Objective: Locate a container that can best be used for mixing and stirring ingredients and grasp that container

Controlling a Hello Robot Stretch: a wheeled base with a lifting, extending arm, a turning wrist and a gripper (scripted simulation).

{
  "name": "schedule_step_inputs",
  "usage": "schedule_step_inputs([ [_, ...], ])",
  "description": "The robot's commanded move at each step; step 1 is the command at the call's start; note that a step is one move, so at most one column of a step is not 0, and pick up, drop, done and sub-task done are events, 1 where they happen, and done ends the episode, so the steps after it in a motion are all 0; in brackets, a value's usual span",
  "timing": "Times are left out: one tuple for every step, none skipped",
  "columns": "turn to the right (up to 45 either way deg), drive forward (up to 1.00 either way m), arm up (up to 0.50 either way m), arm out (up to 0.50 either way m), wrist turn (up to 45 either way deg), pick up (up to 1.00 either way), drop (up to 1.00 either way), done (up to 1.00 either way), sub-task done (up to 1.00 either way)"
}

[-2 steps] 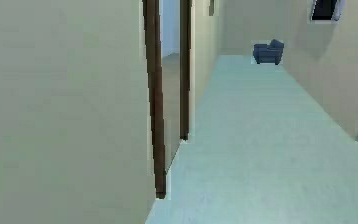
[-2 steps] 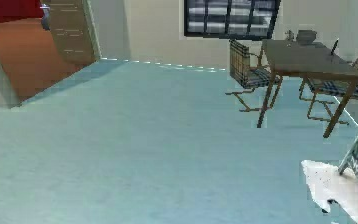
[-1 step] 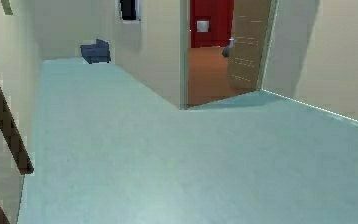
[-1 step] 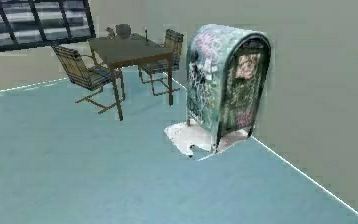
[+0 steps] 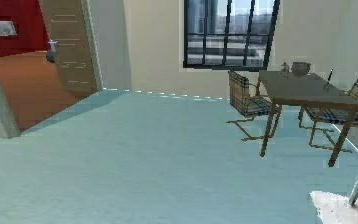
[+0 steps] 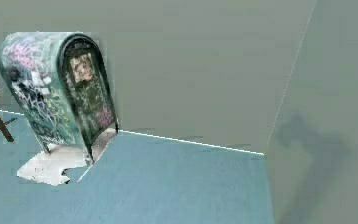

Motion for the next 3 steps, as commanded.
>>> schedule_step_inputs([
  [12.0,0.0,0.0,0.0,0.0,0.0,0.0,0.0,0.0],
  [0.0,0.05,0.0,0.0,0.0,0.0,0.0,0.0,0.0],
  [-42.0,0.0,0.0,0.0,0.0,0.0,0.0,0.0,0.0],
])
